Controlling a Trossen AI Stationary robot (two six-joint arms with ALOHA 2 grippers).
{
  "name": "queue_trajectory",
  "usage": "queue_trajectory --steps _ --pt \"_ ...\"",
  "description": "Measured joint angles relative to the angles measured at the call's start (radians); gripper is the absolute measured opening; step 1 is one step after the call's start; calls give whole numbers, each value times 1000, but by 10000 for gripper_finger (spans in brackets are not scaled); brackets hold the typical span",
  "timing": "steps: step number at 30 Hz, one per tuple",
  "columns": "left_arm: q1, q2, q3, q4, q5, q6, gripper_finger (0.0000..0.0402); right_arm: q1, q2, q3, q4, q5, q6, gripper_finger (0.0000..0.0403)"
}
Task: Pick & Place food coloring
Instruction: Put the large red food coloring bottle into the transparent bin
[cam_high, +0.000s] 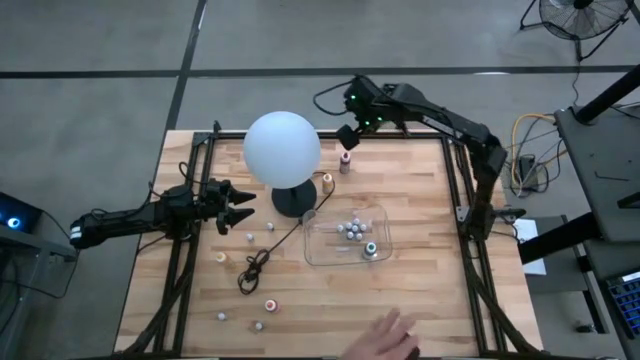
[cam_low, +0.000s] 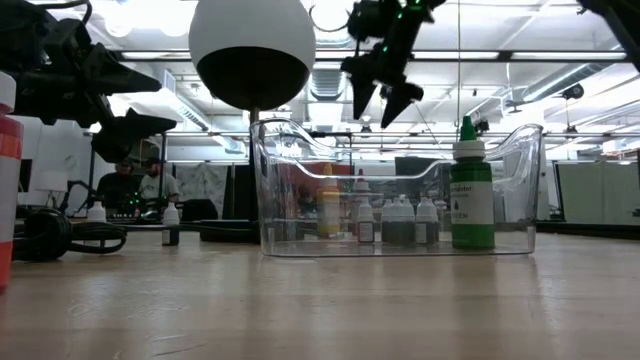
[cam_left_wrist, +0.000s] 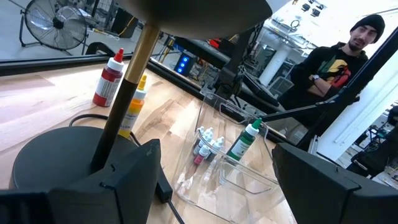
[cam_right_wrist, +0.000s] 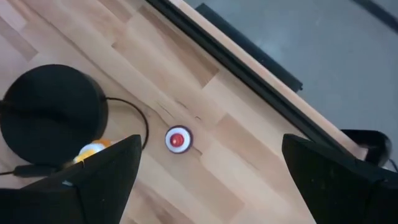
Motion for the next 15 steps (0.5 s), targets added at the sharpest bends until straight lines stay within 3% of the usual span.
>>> queue_trajectory --steps 15 --pt "0 0 0 0 0 0 279 16 115 -39 13 -50 5 379"
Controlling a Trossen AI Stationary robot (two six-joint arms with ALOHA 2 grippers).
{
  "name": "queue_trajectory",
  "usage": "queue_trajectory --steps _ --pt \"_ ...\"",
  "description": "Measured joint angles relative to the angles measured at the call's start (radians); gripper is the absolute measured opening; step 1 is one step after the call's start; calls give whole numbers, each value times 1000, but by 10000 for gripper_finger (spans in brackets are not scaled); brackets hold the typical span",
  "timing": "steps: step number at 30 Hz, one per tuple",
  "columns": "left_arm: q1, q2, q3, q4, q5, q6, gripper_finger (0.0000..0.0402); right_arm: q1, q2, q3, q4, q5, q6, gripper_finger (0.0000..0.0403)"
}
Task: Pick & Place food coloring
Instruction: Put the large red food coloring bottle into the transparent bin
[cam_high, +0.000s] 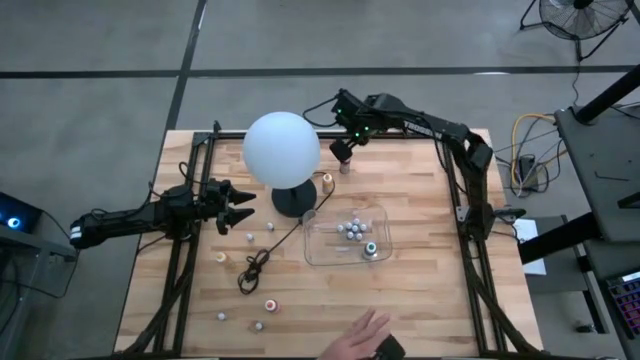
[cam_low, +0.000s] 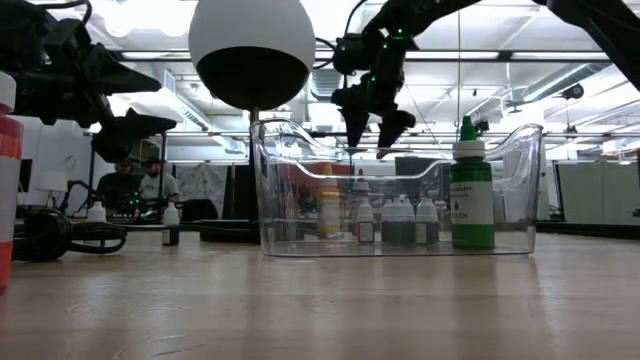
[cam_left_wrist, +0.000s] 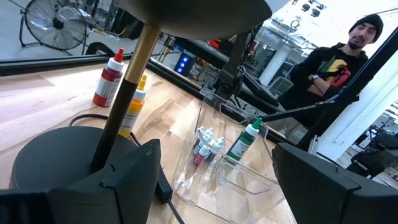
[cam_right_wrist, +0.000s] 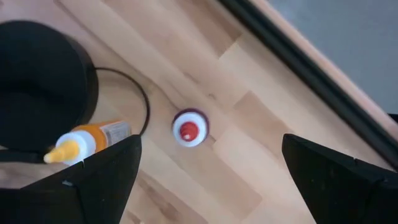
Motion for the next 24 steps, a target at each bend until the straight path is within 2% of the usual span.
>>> queue_trajectory --steps 8,24 --pt "0 0 0 0 0 0 279 12 9 -104 95 -47 16 379" --pt "0 0 0 0 0 0 279 14 9 -267 291 -51 -33 379"
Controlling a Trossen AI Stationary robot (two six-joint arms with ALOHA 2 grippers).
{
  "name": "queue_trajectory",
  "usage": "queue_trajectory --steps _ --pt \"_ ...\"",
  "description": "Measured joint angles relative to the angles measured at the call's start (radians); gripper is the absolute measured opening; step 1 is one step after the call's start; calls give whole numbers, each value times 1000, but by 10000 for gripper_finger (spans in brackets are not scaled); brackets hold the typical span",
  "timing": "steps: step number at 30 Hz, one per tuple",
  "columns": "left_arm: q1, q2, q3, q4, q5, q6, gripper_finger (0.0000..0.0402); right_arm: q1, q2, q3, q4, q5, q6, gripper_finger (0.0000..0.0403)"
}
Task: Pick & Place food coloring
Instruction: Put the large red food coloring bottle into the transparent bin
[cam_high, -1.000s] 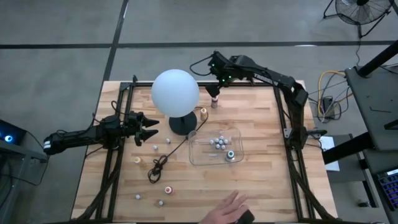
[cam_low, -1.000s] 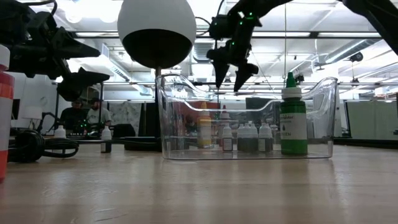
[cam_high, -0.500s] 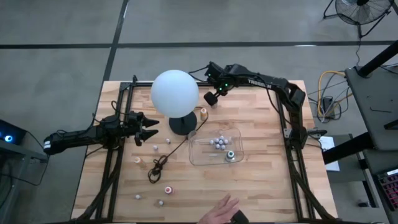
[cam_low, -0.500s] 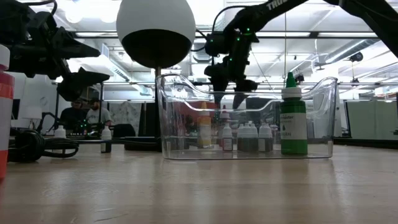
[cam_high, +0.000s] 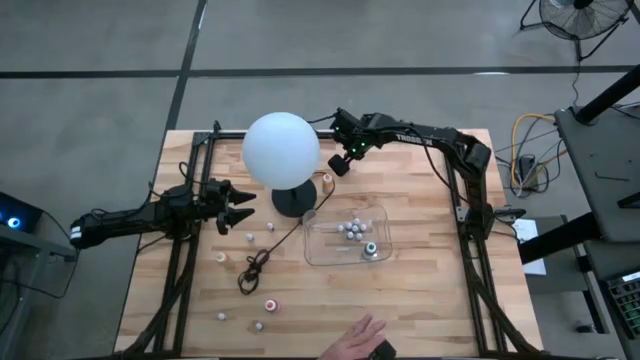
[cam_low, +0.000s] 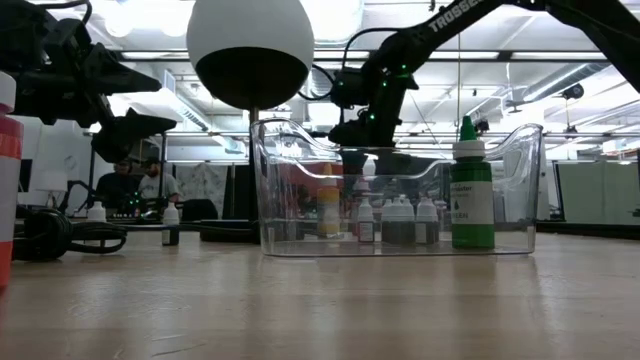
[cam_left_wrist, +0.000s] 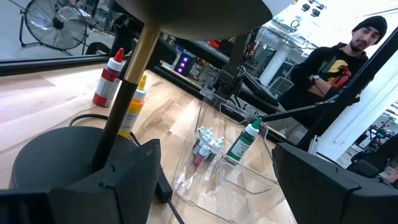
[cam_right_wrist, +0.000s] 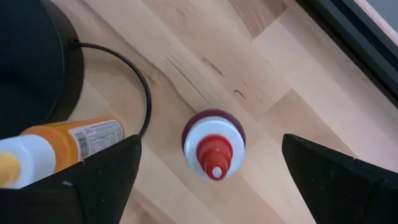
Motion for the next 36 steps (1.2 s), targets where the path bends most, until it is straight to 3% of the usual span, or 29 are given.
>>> queue_trajectory --steps 6,23,36 --pt "0 0 0 0 0 0 279 0 0 -4 10 -4 -9 346" --pt "0 0 0 0 0 0 279 -1 -3 -5 16 -26 -3 113" --pt "0 0 0 0 0 0 279 -4 -103 -7 -98 80 -50 108"
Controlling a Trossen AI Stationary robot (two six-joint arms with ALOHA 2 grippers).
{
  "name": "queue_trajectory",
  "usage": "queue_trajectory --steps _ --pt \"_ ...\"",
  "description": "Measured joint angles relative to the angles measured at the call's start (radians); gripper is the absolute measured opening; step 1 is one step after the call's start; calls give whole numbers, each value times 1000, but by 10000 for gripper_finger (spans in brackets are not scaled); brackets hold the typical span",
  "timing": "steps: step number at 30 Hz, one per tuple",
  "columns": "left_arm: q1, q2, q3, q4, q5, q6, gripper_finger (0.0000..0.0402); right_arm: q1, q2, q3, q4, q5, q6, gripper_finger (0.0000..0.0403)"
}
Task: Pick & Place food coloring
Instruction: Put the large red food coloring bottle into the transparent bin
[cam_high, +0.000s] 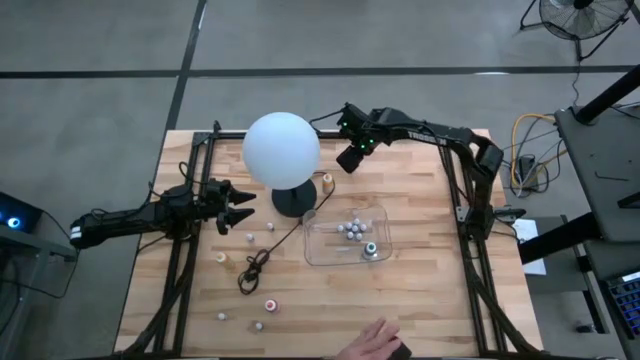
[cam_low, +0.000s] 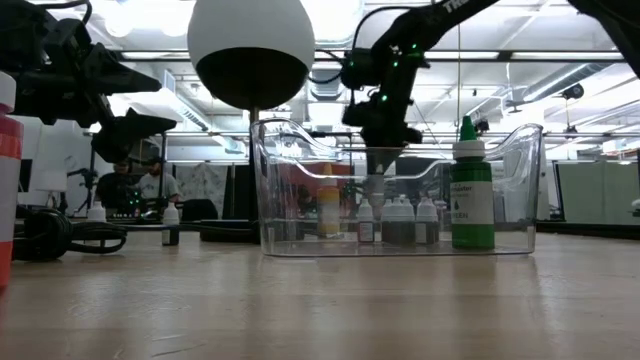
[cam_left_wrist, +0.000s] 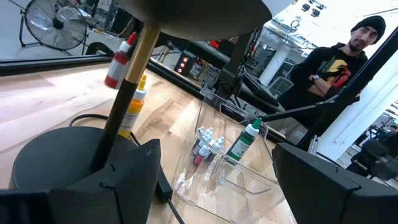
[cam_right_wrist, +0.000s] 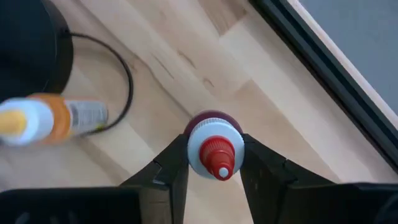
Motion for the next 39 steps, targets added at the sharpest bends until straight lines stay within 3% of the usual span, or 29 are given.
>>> queue_trajectory --steps 19,39 --pt "0 0 0 0 0 0 279 66 -317 1 -247 134 34 108" --pt "0 0 0 0 0 0 279 397 -584 1 -454 159 180 107"
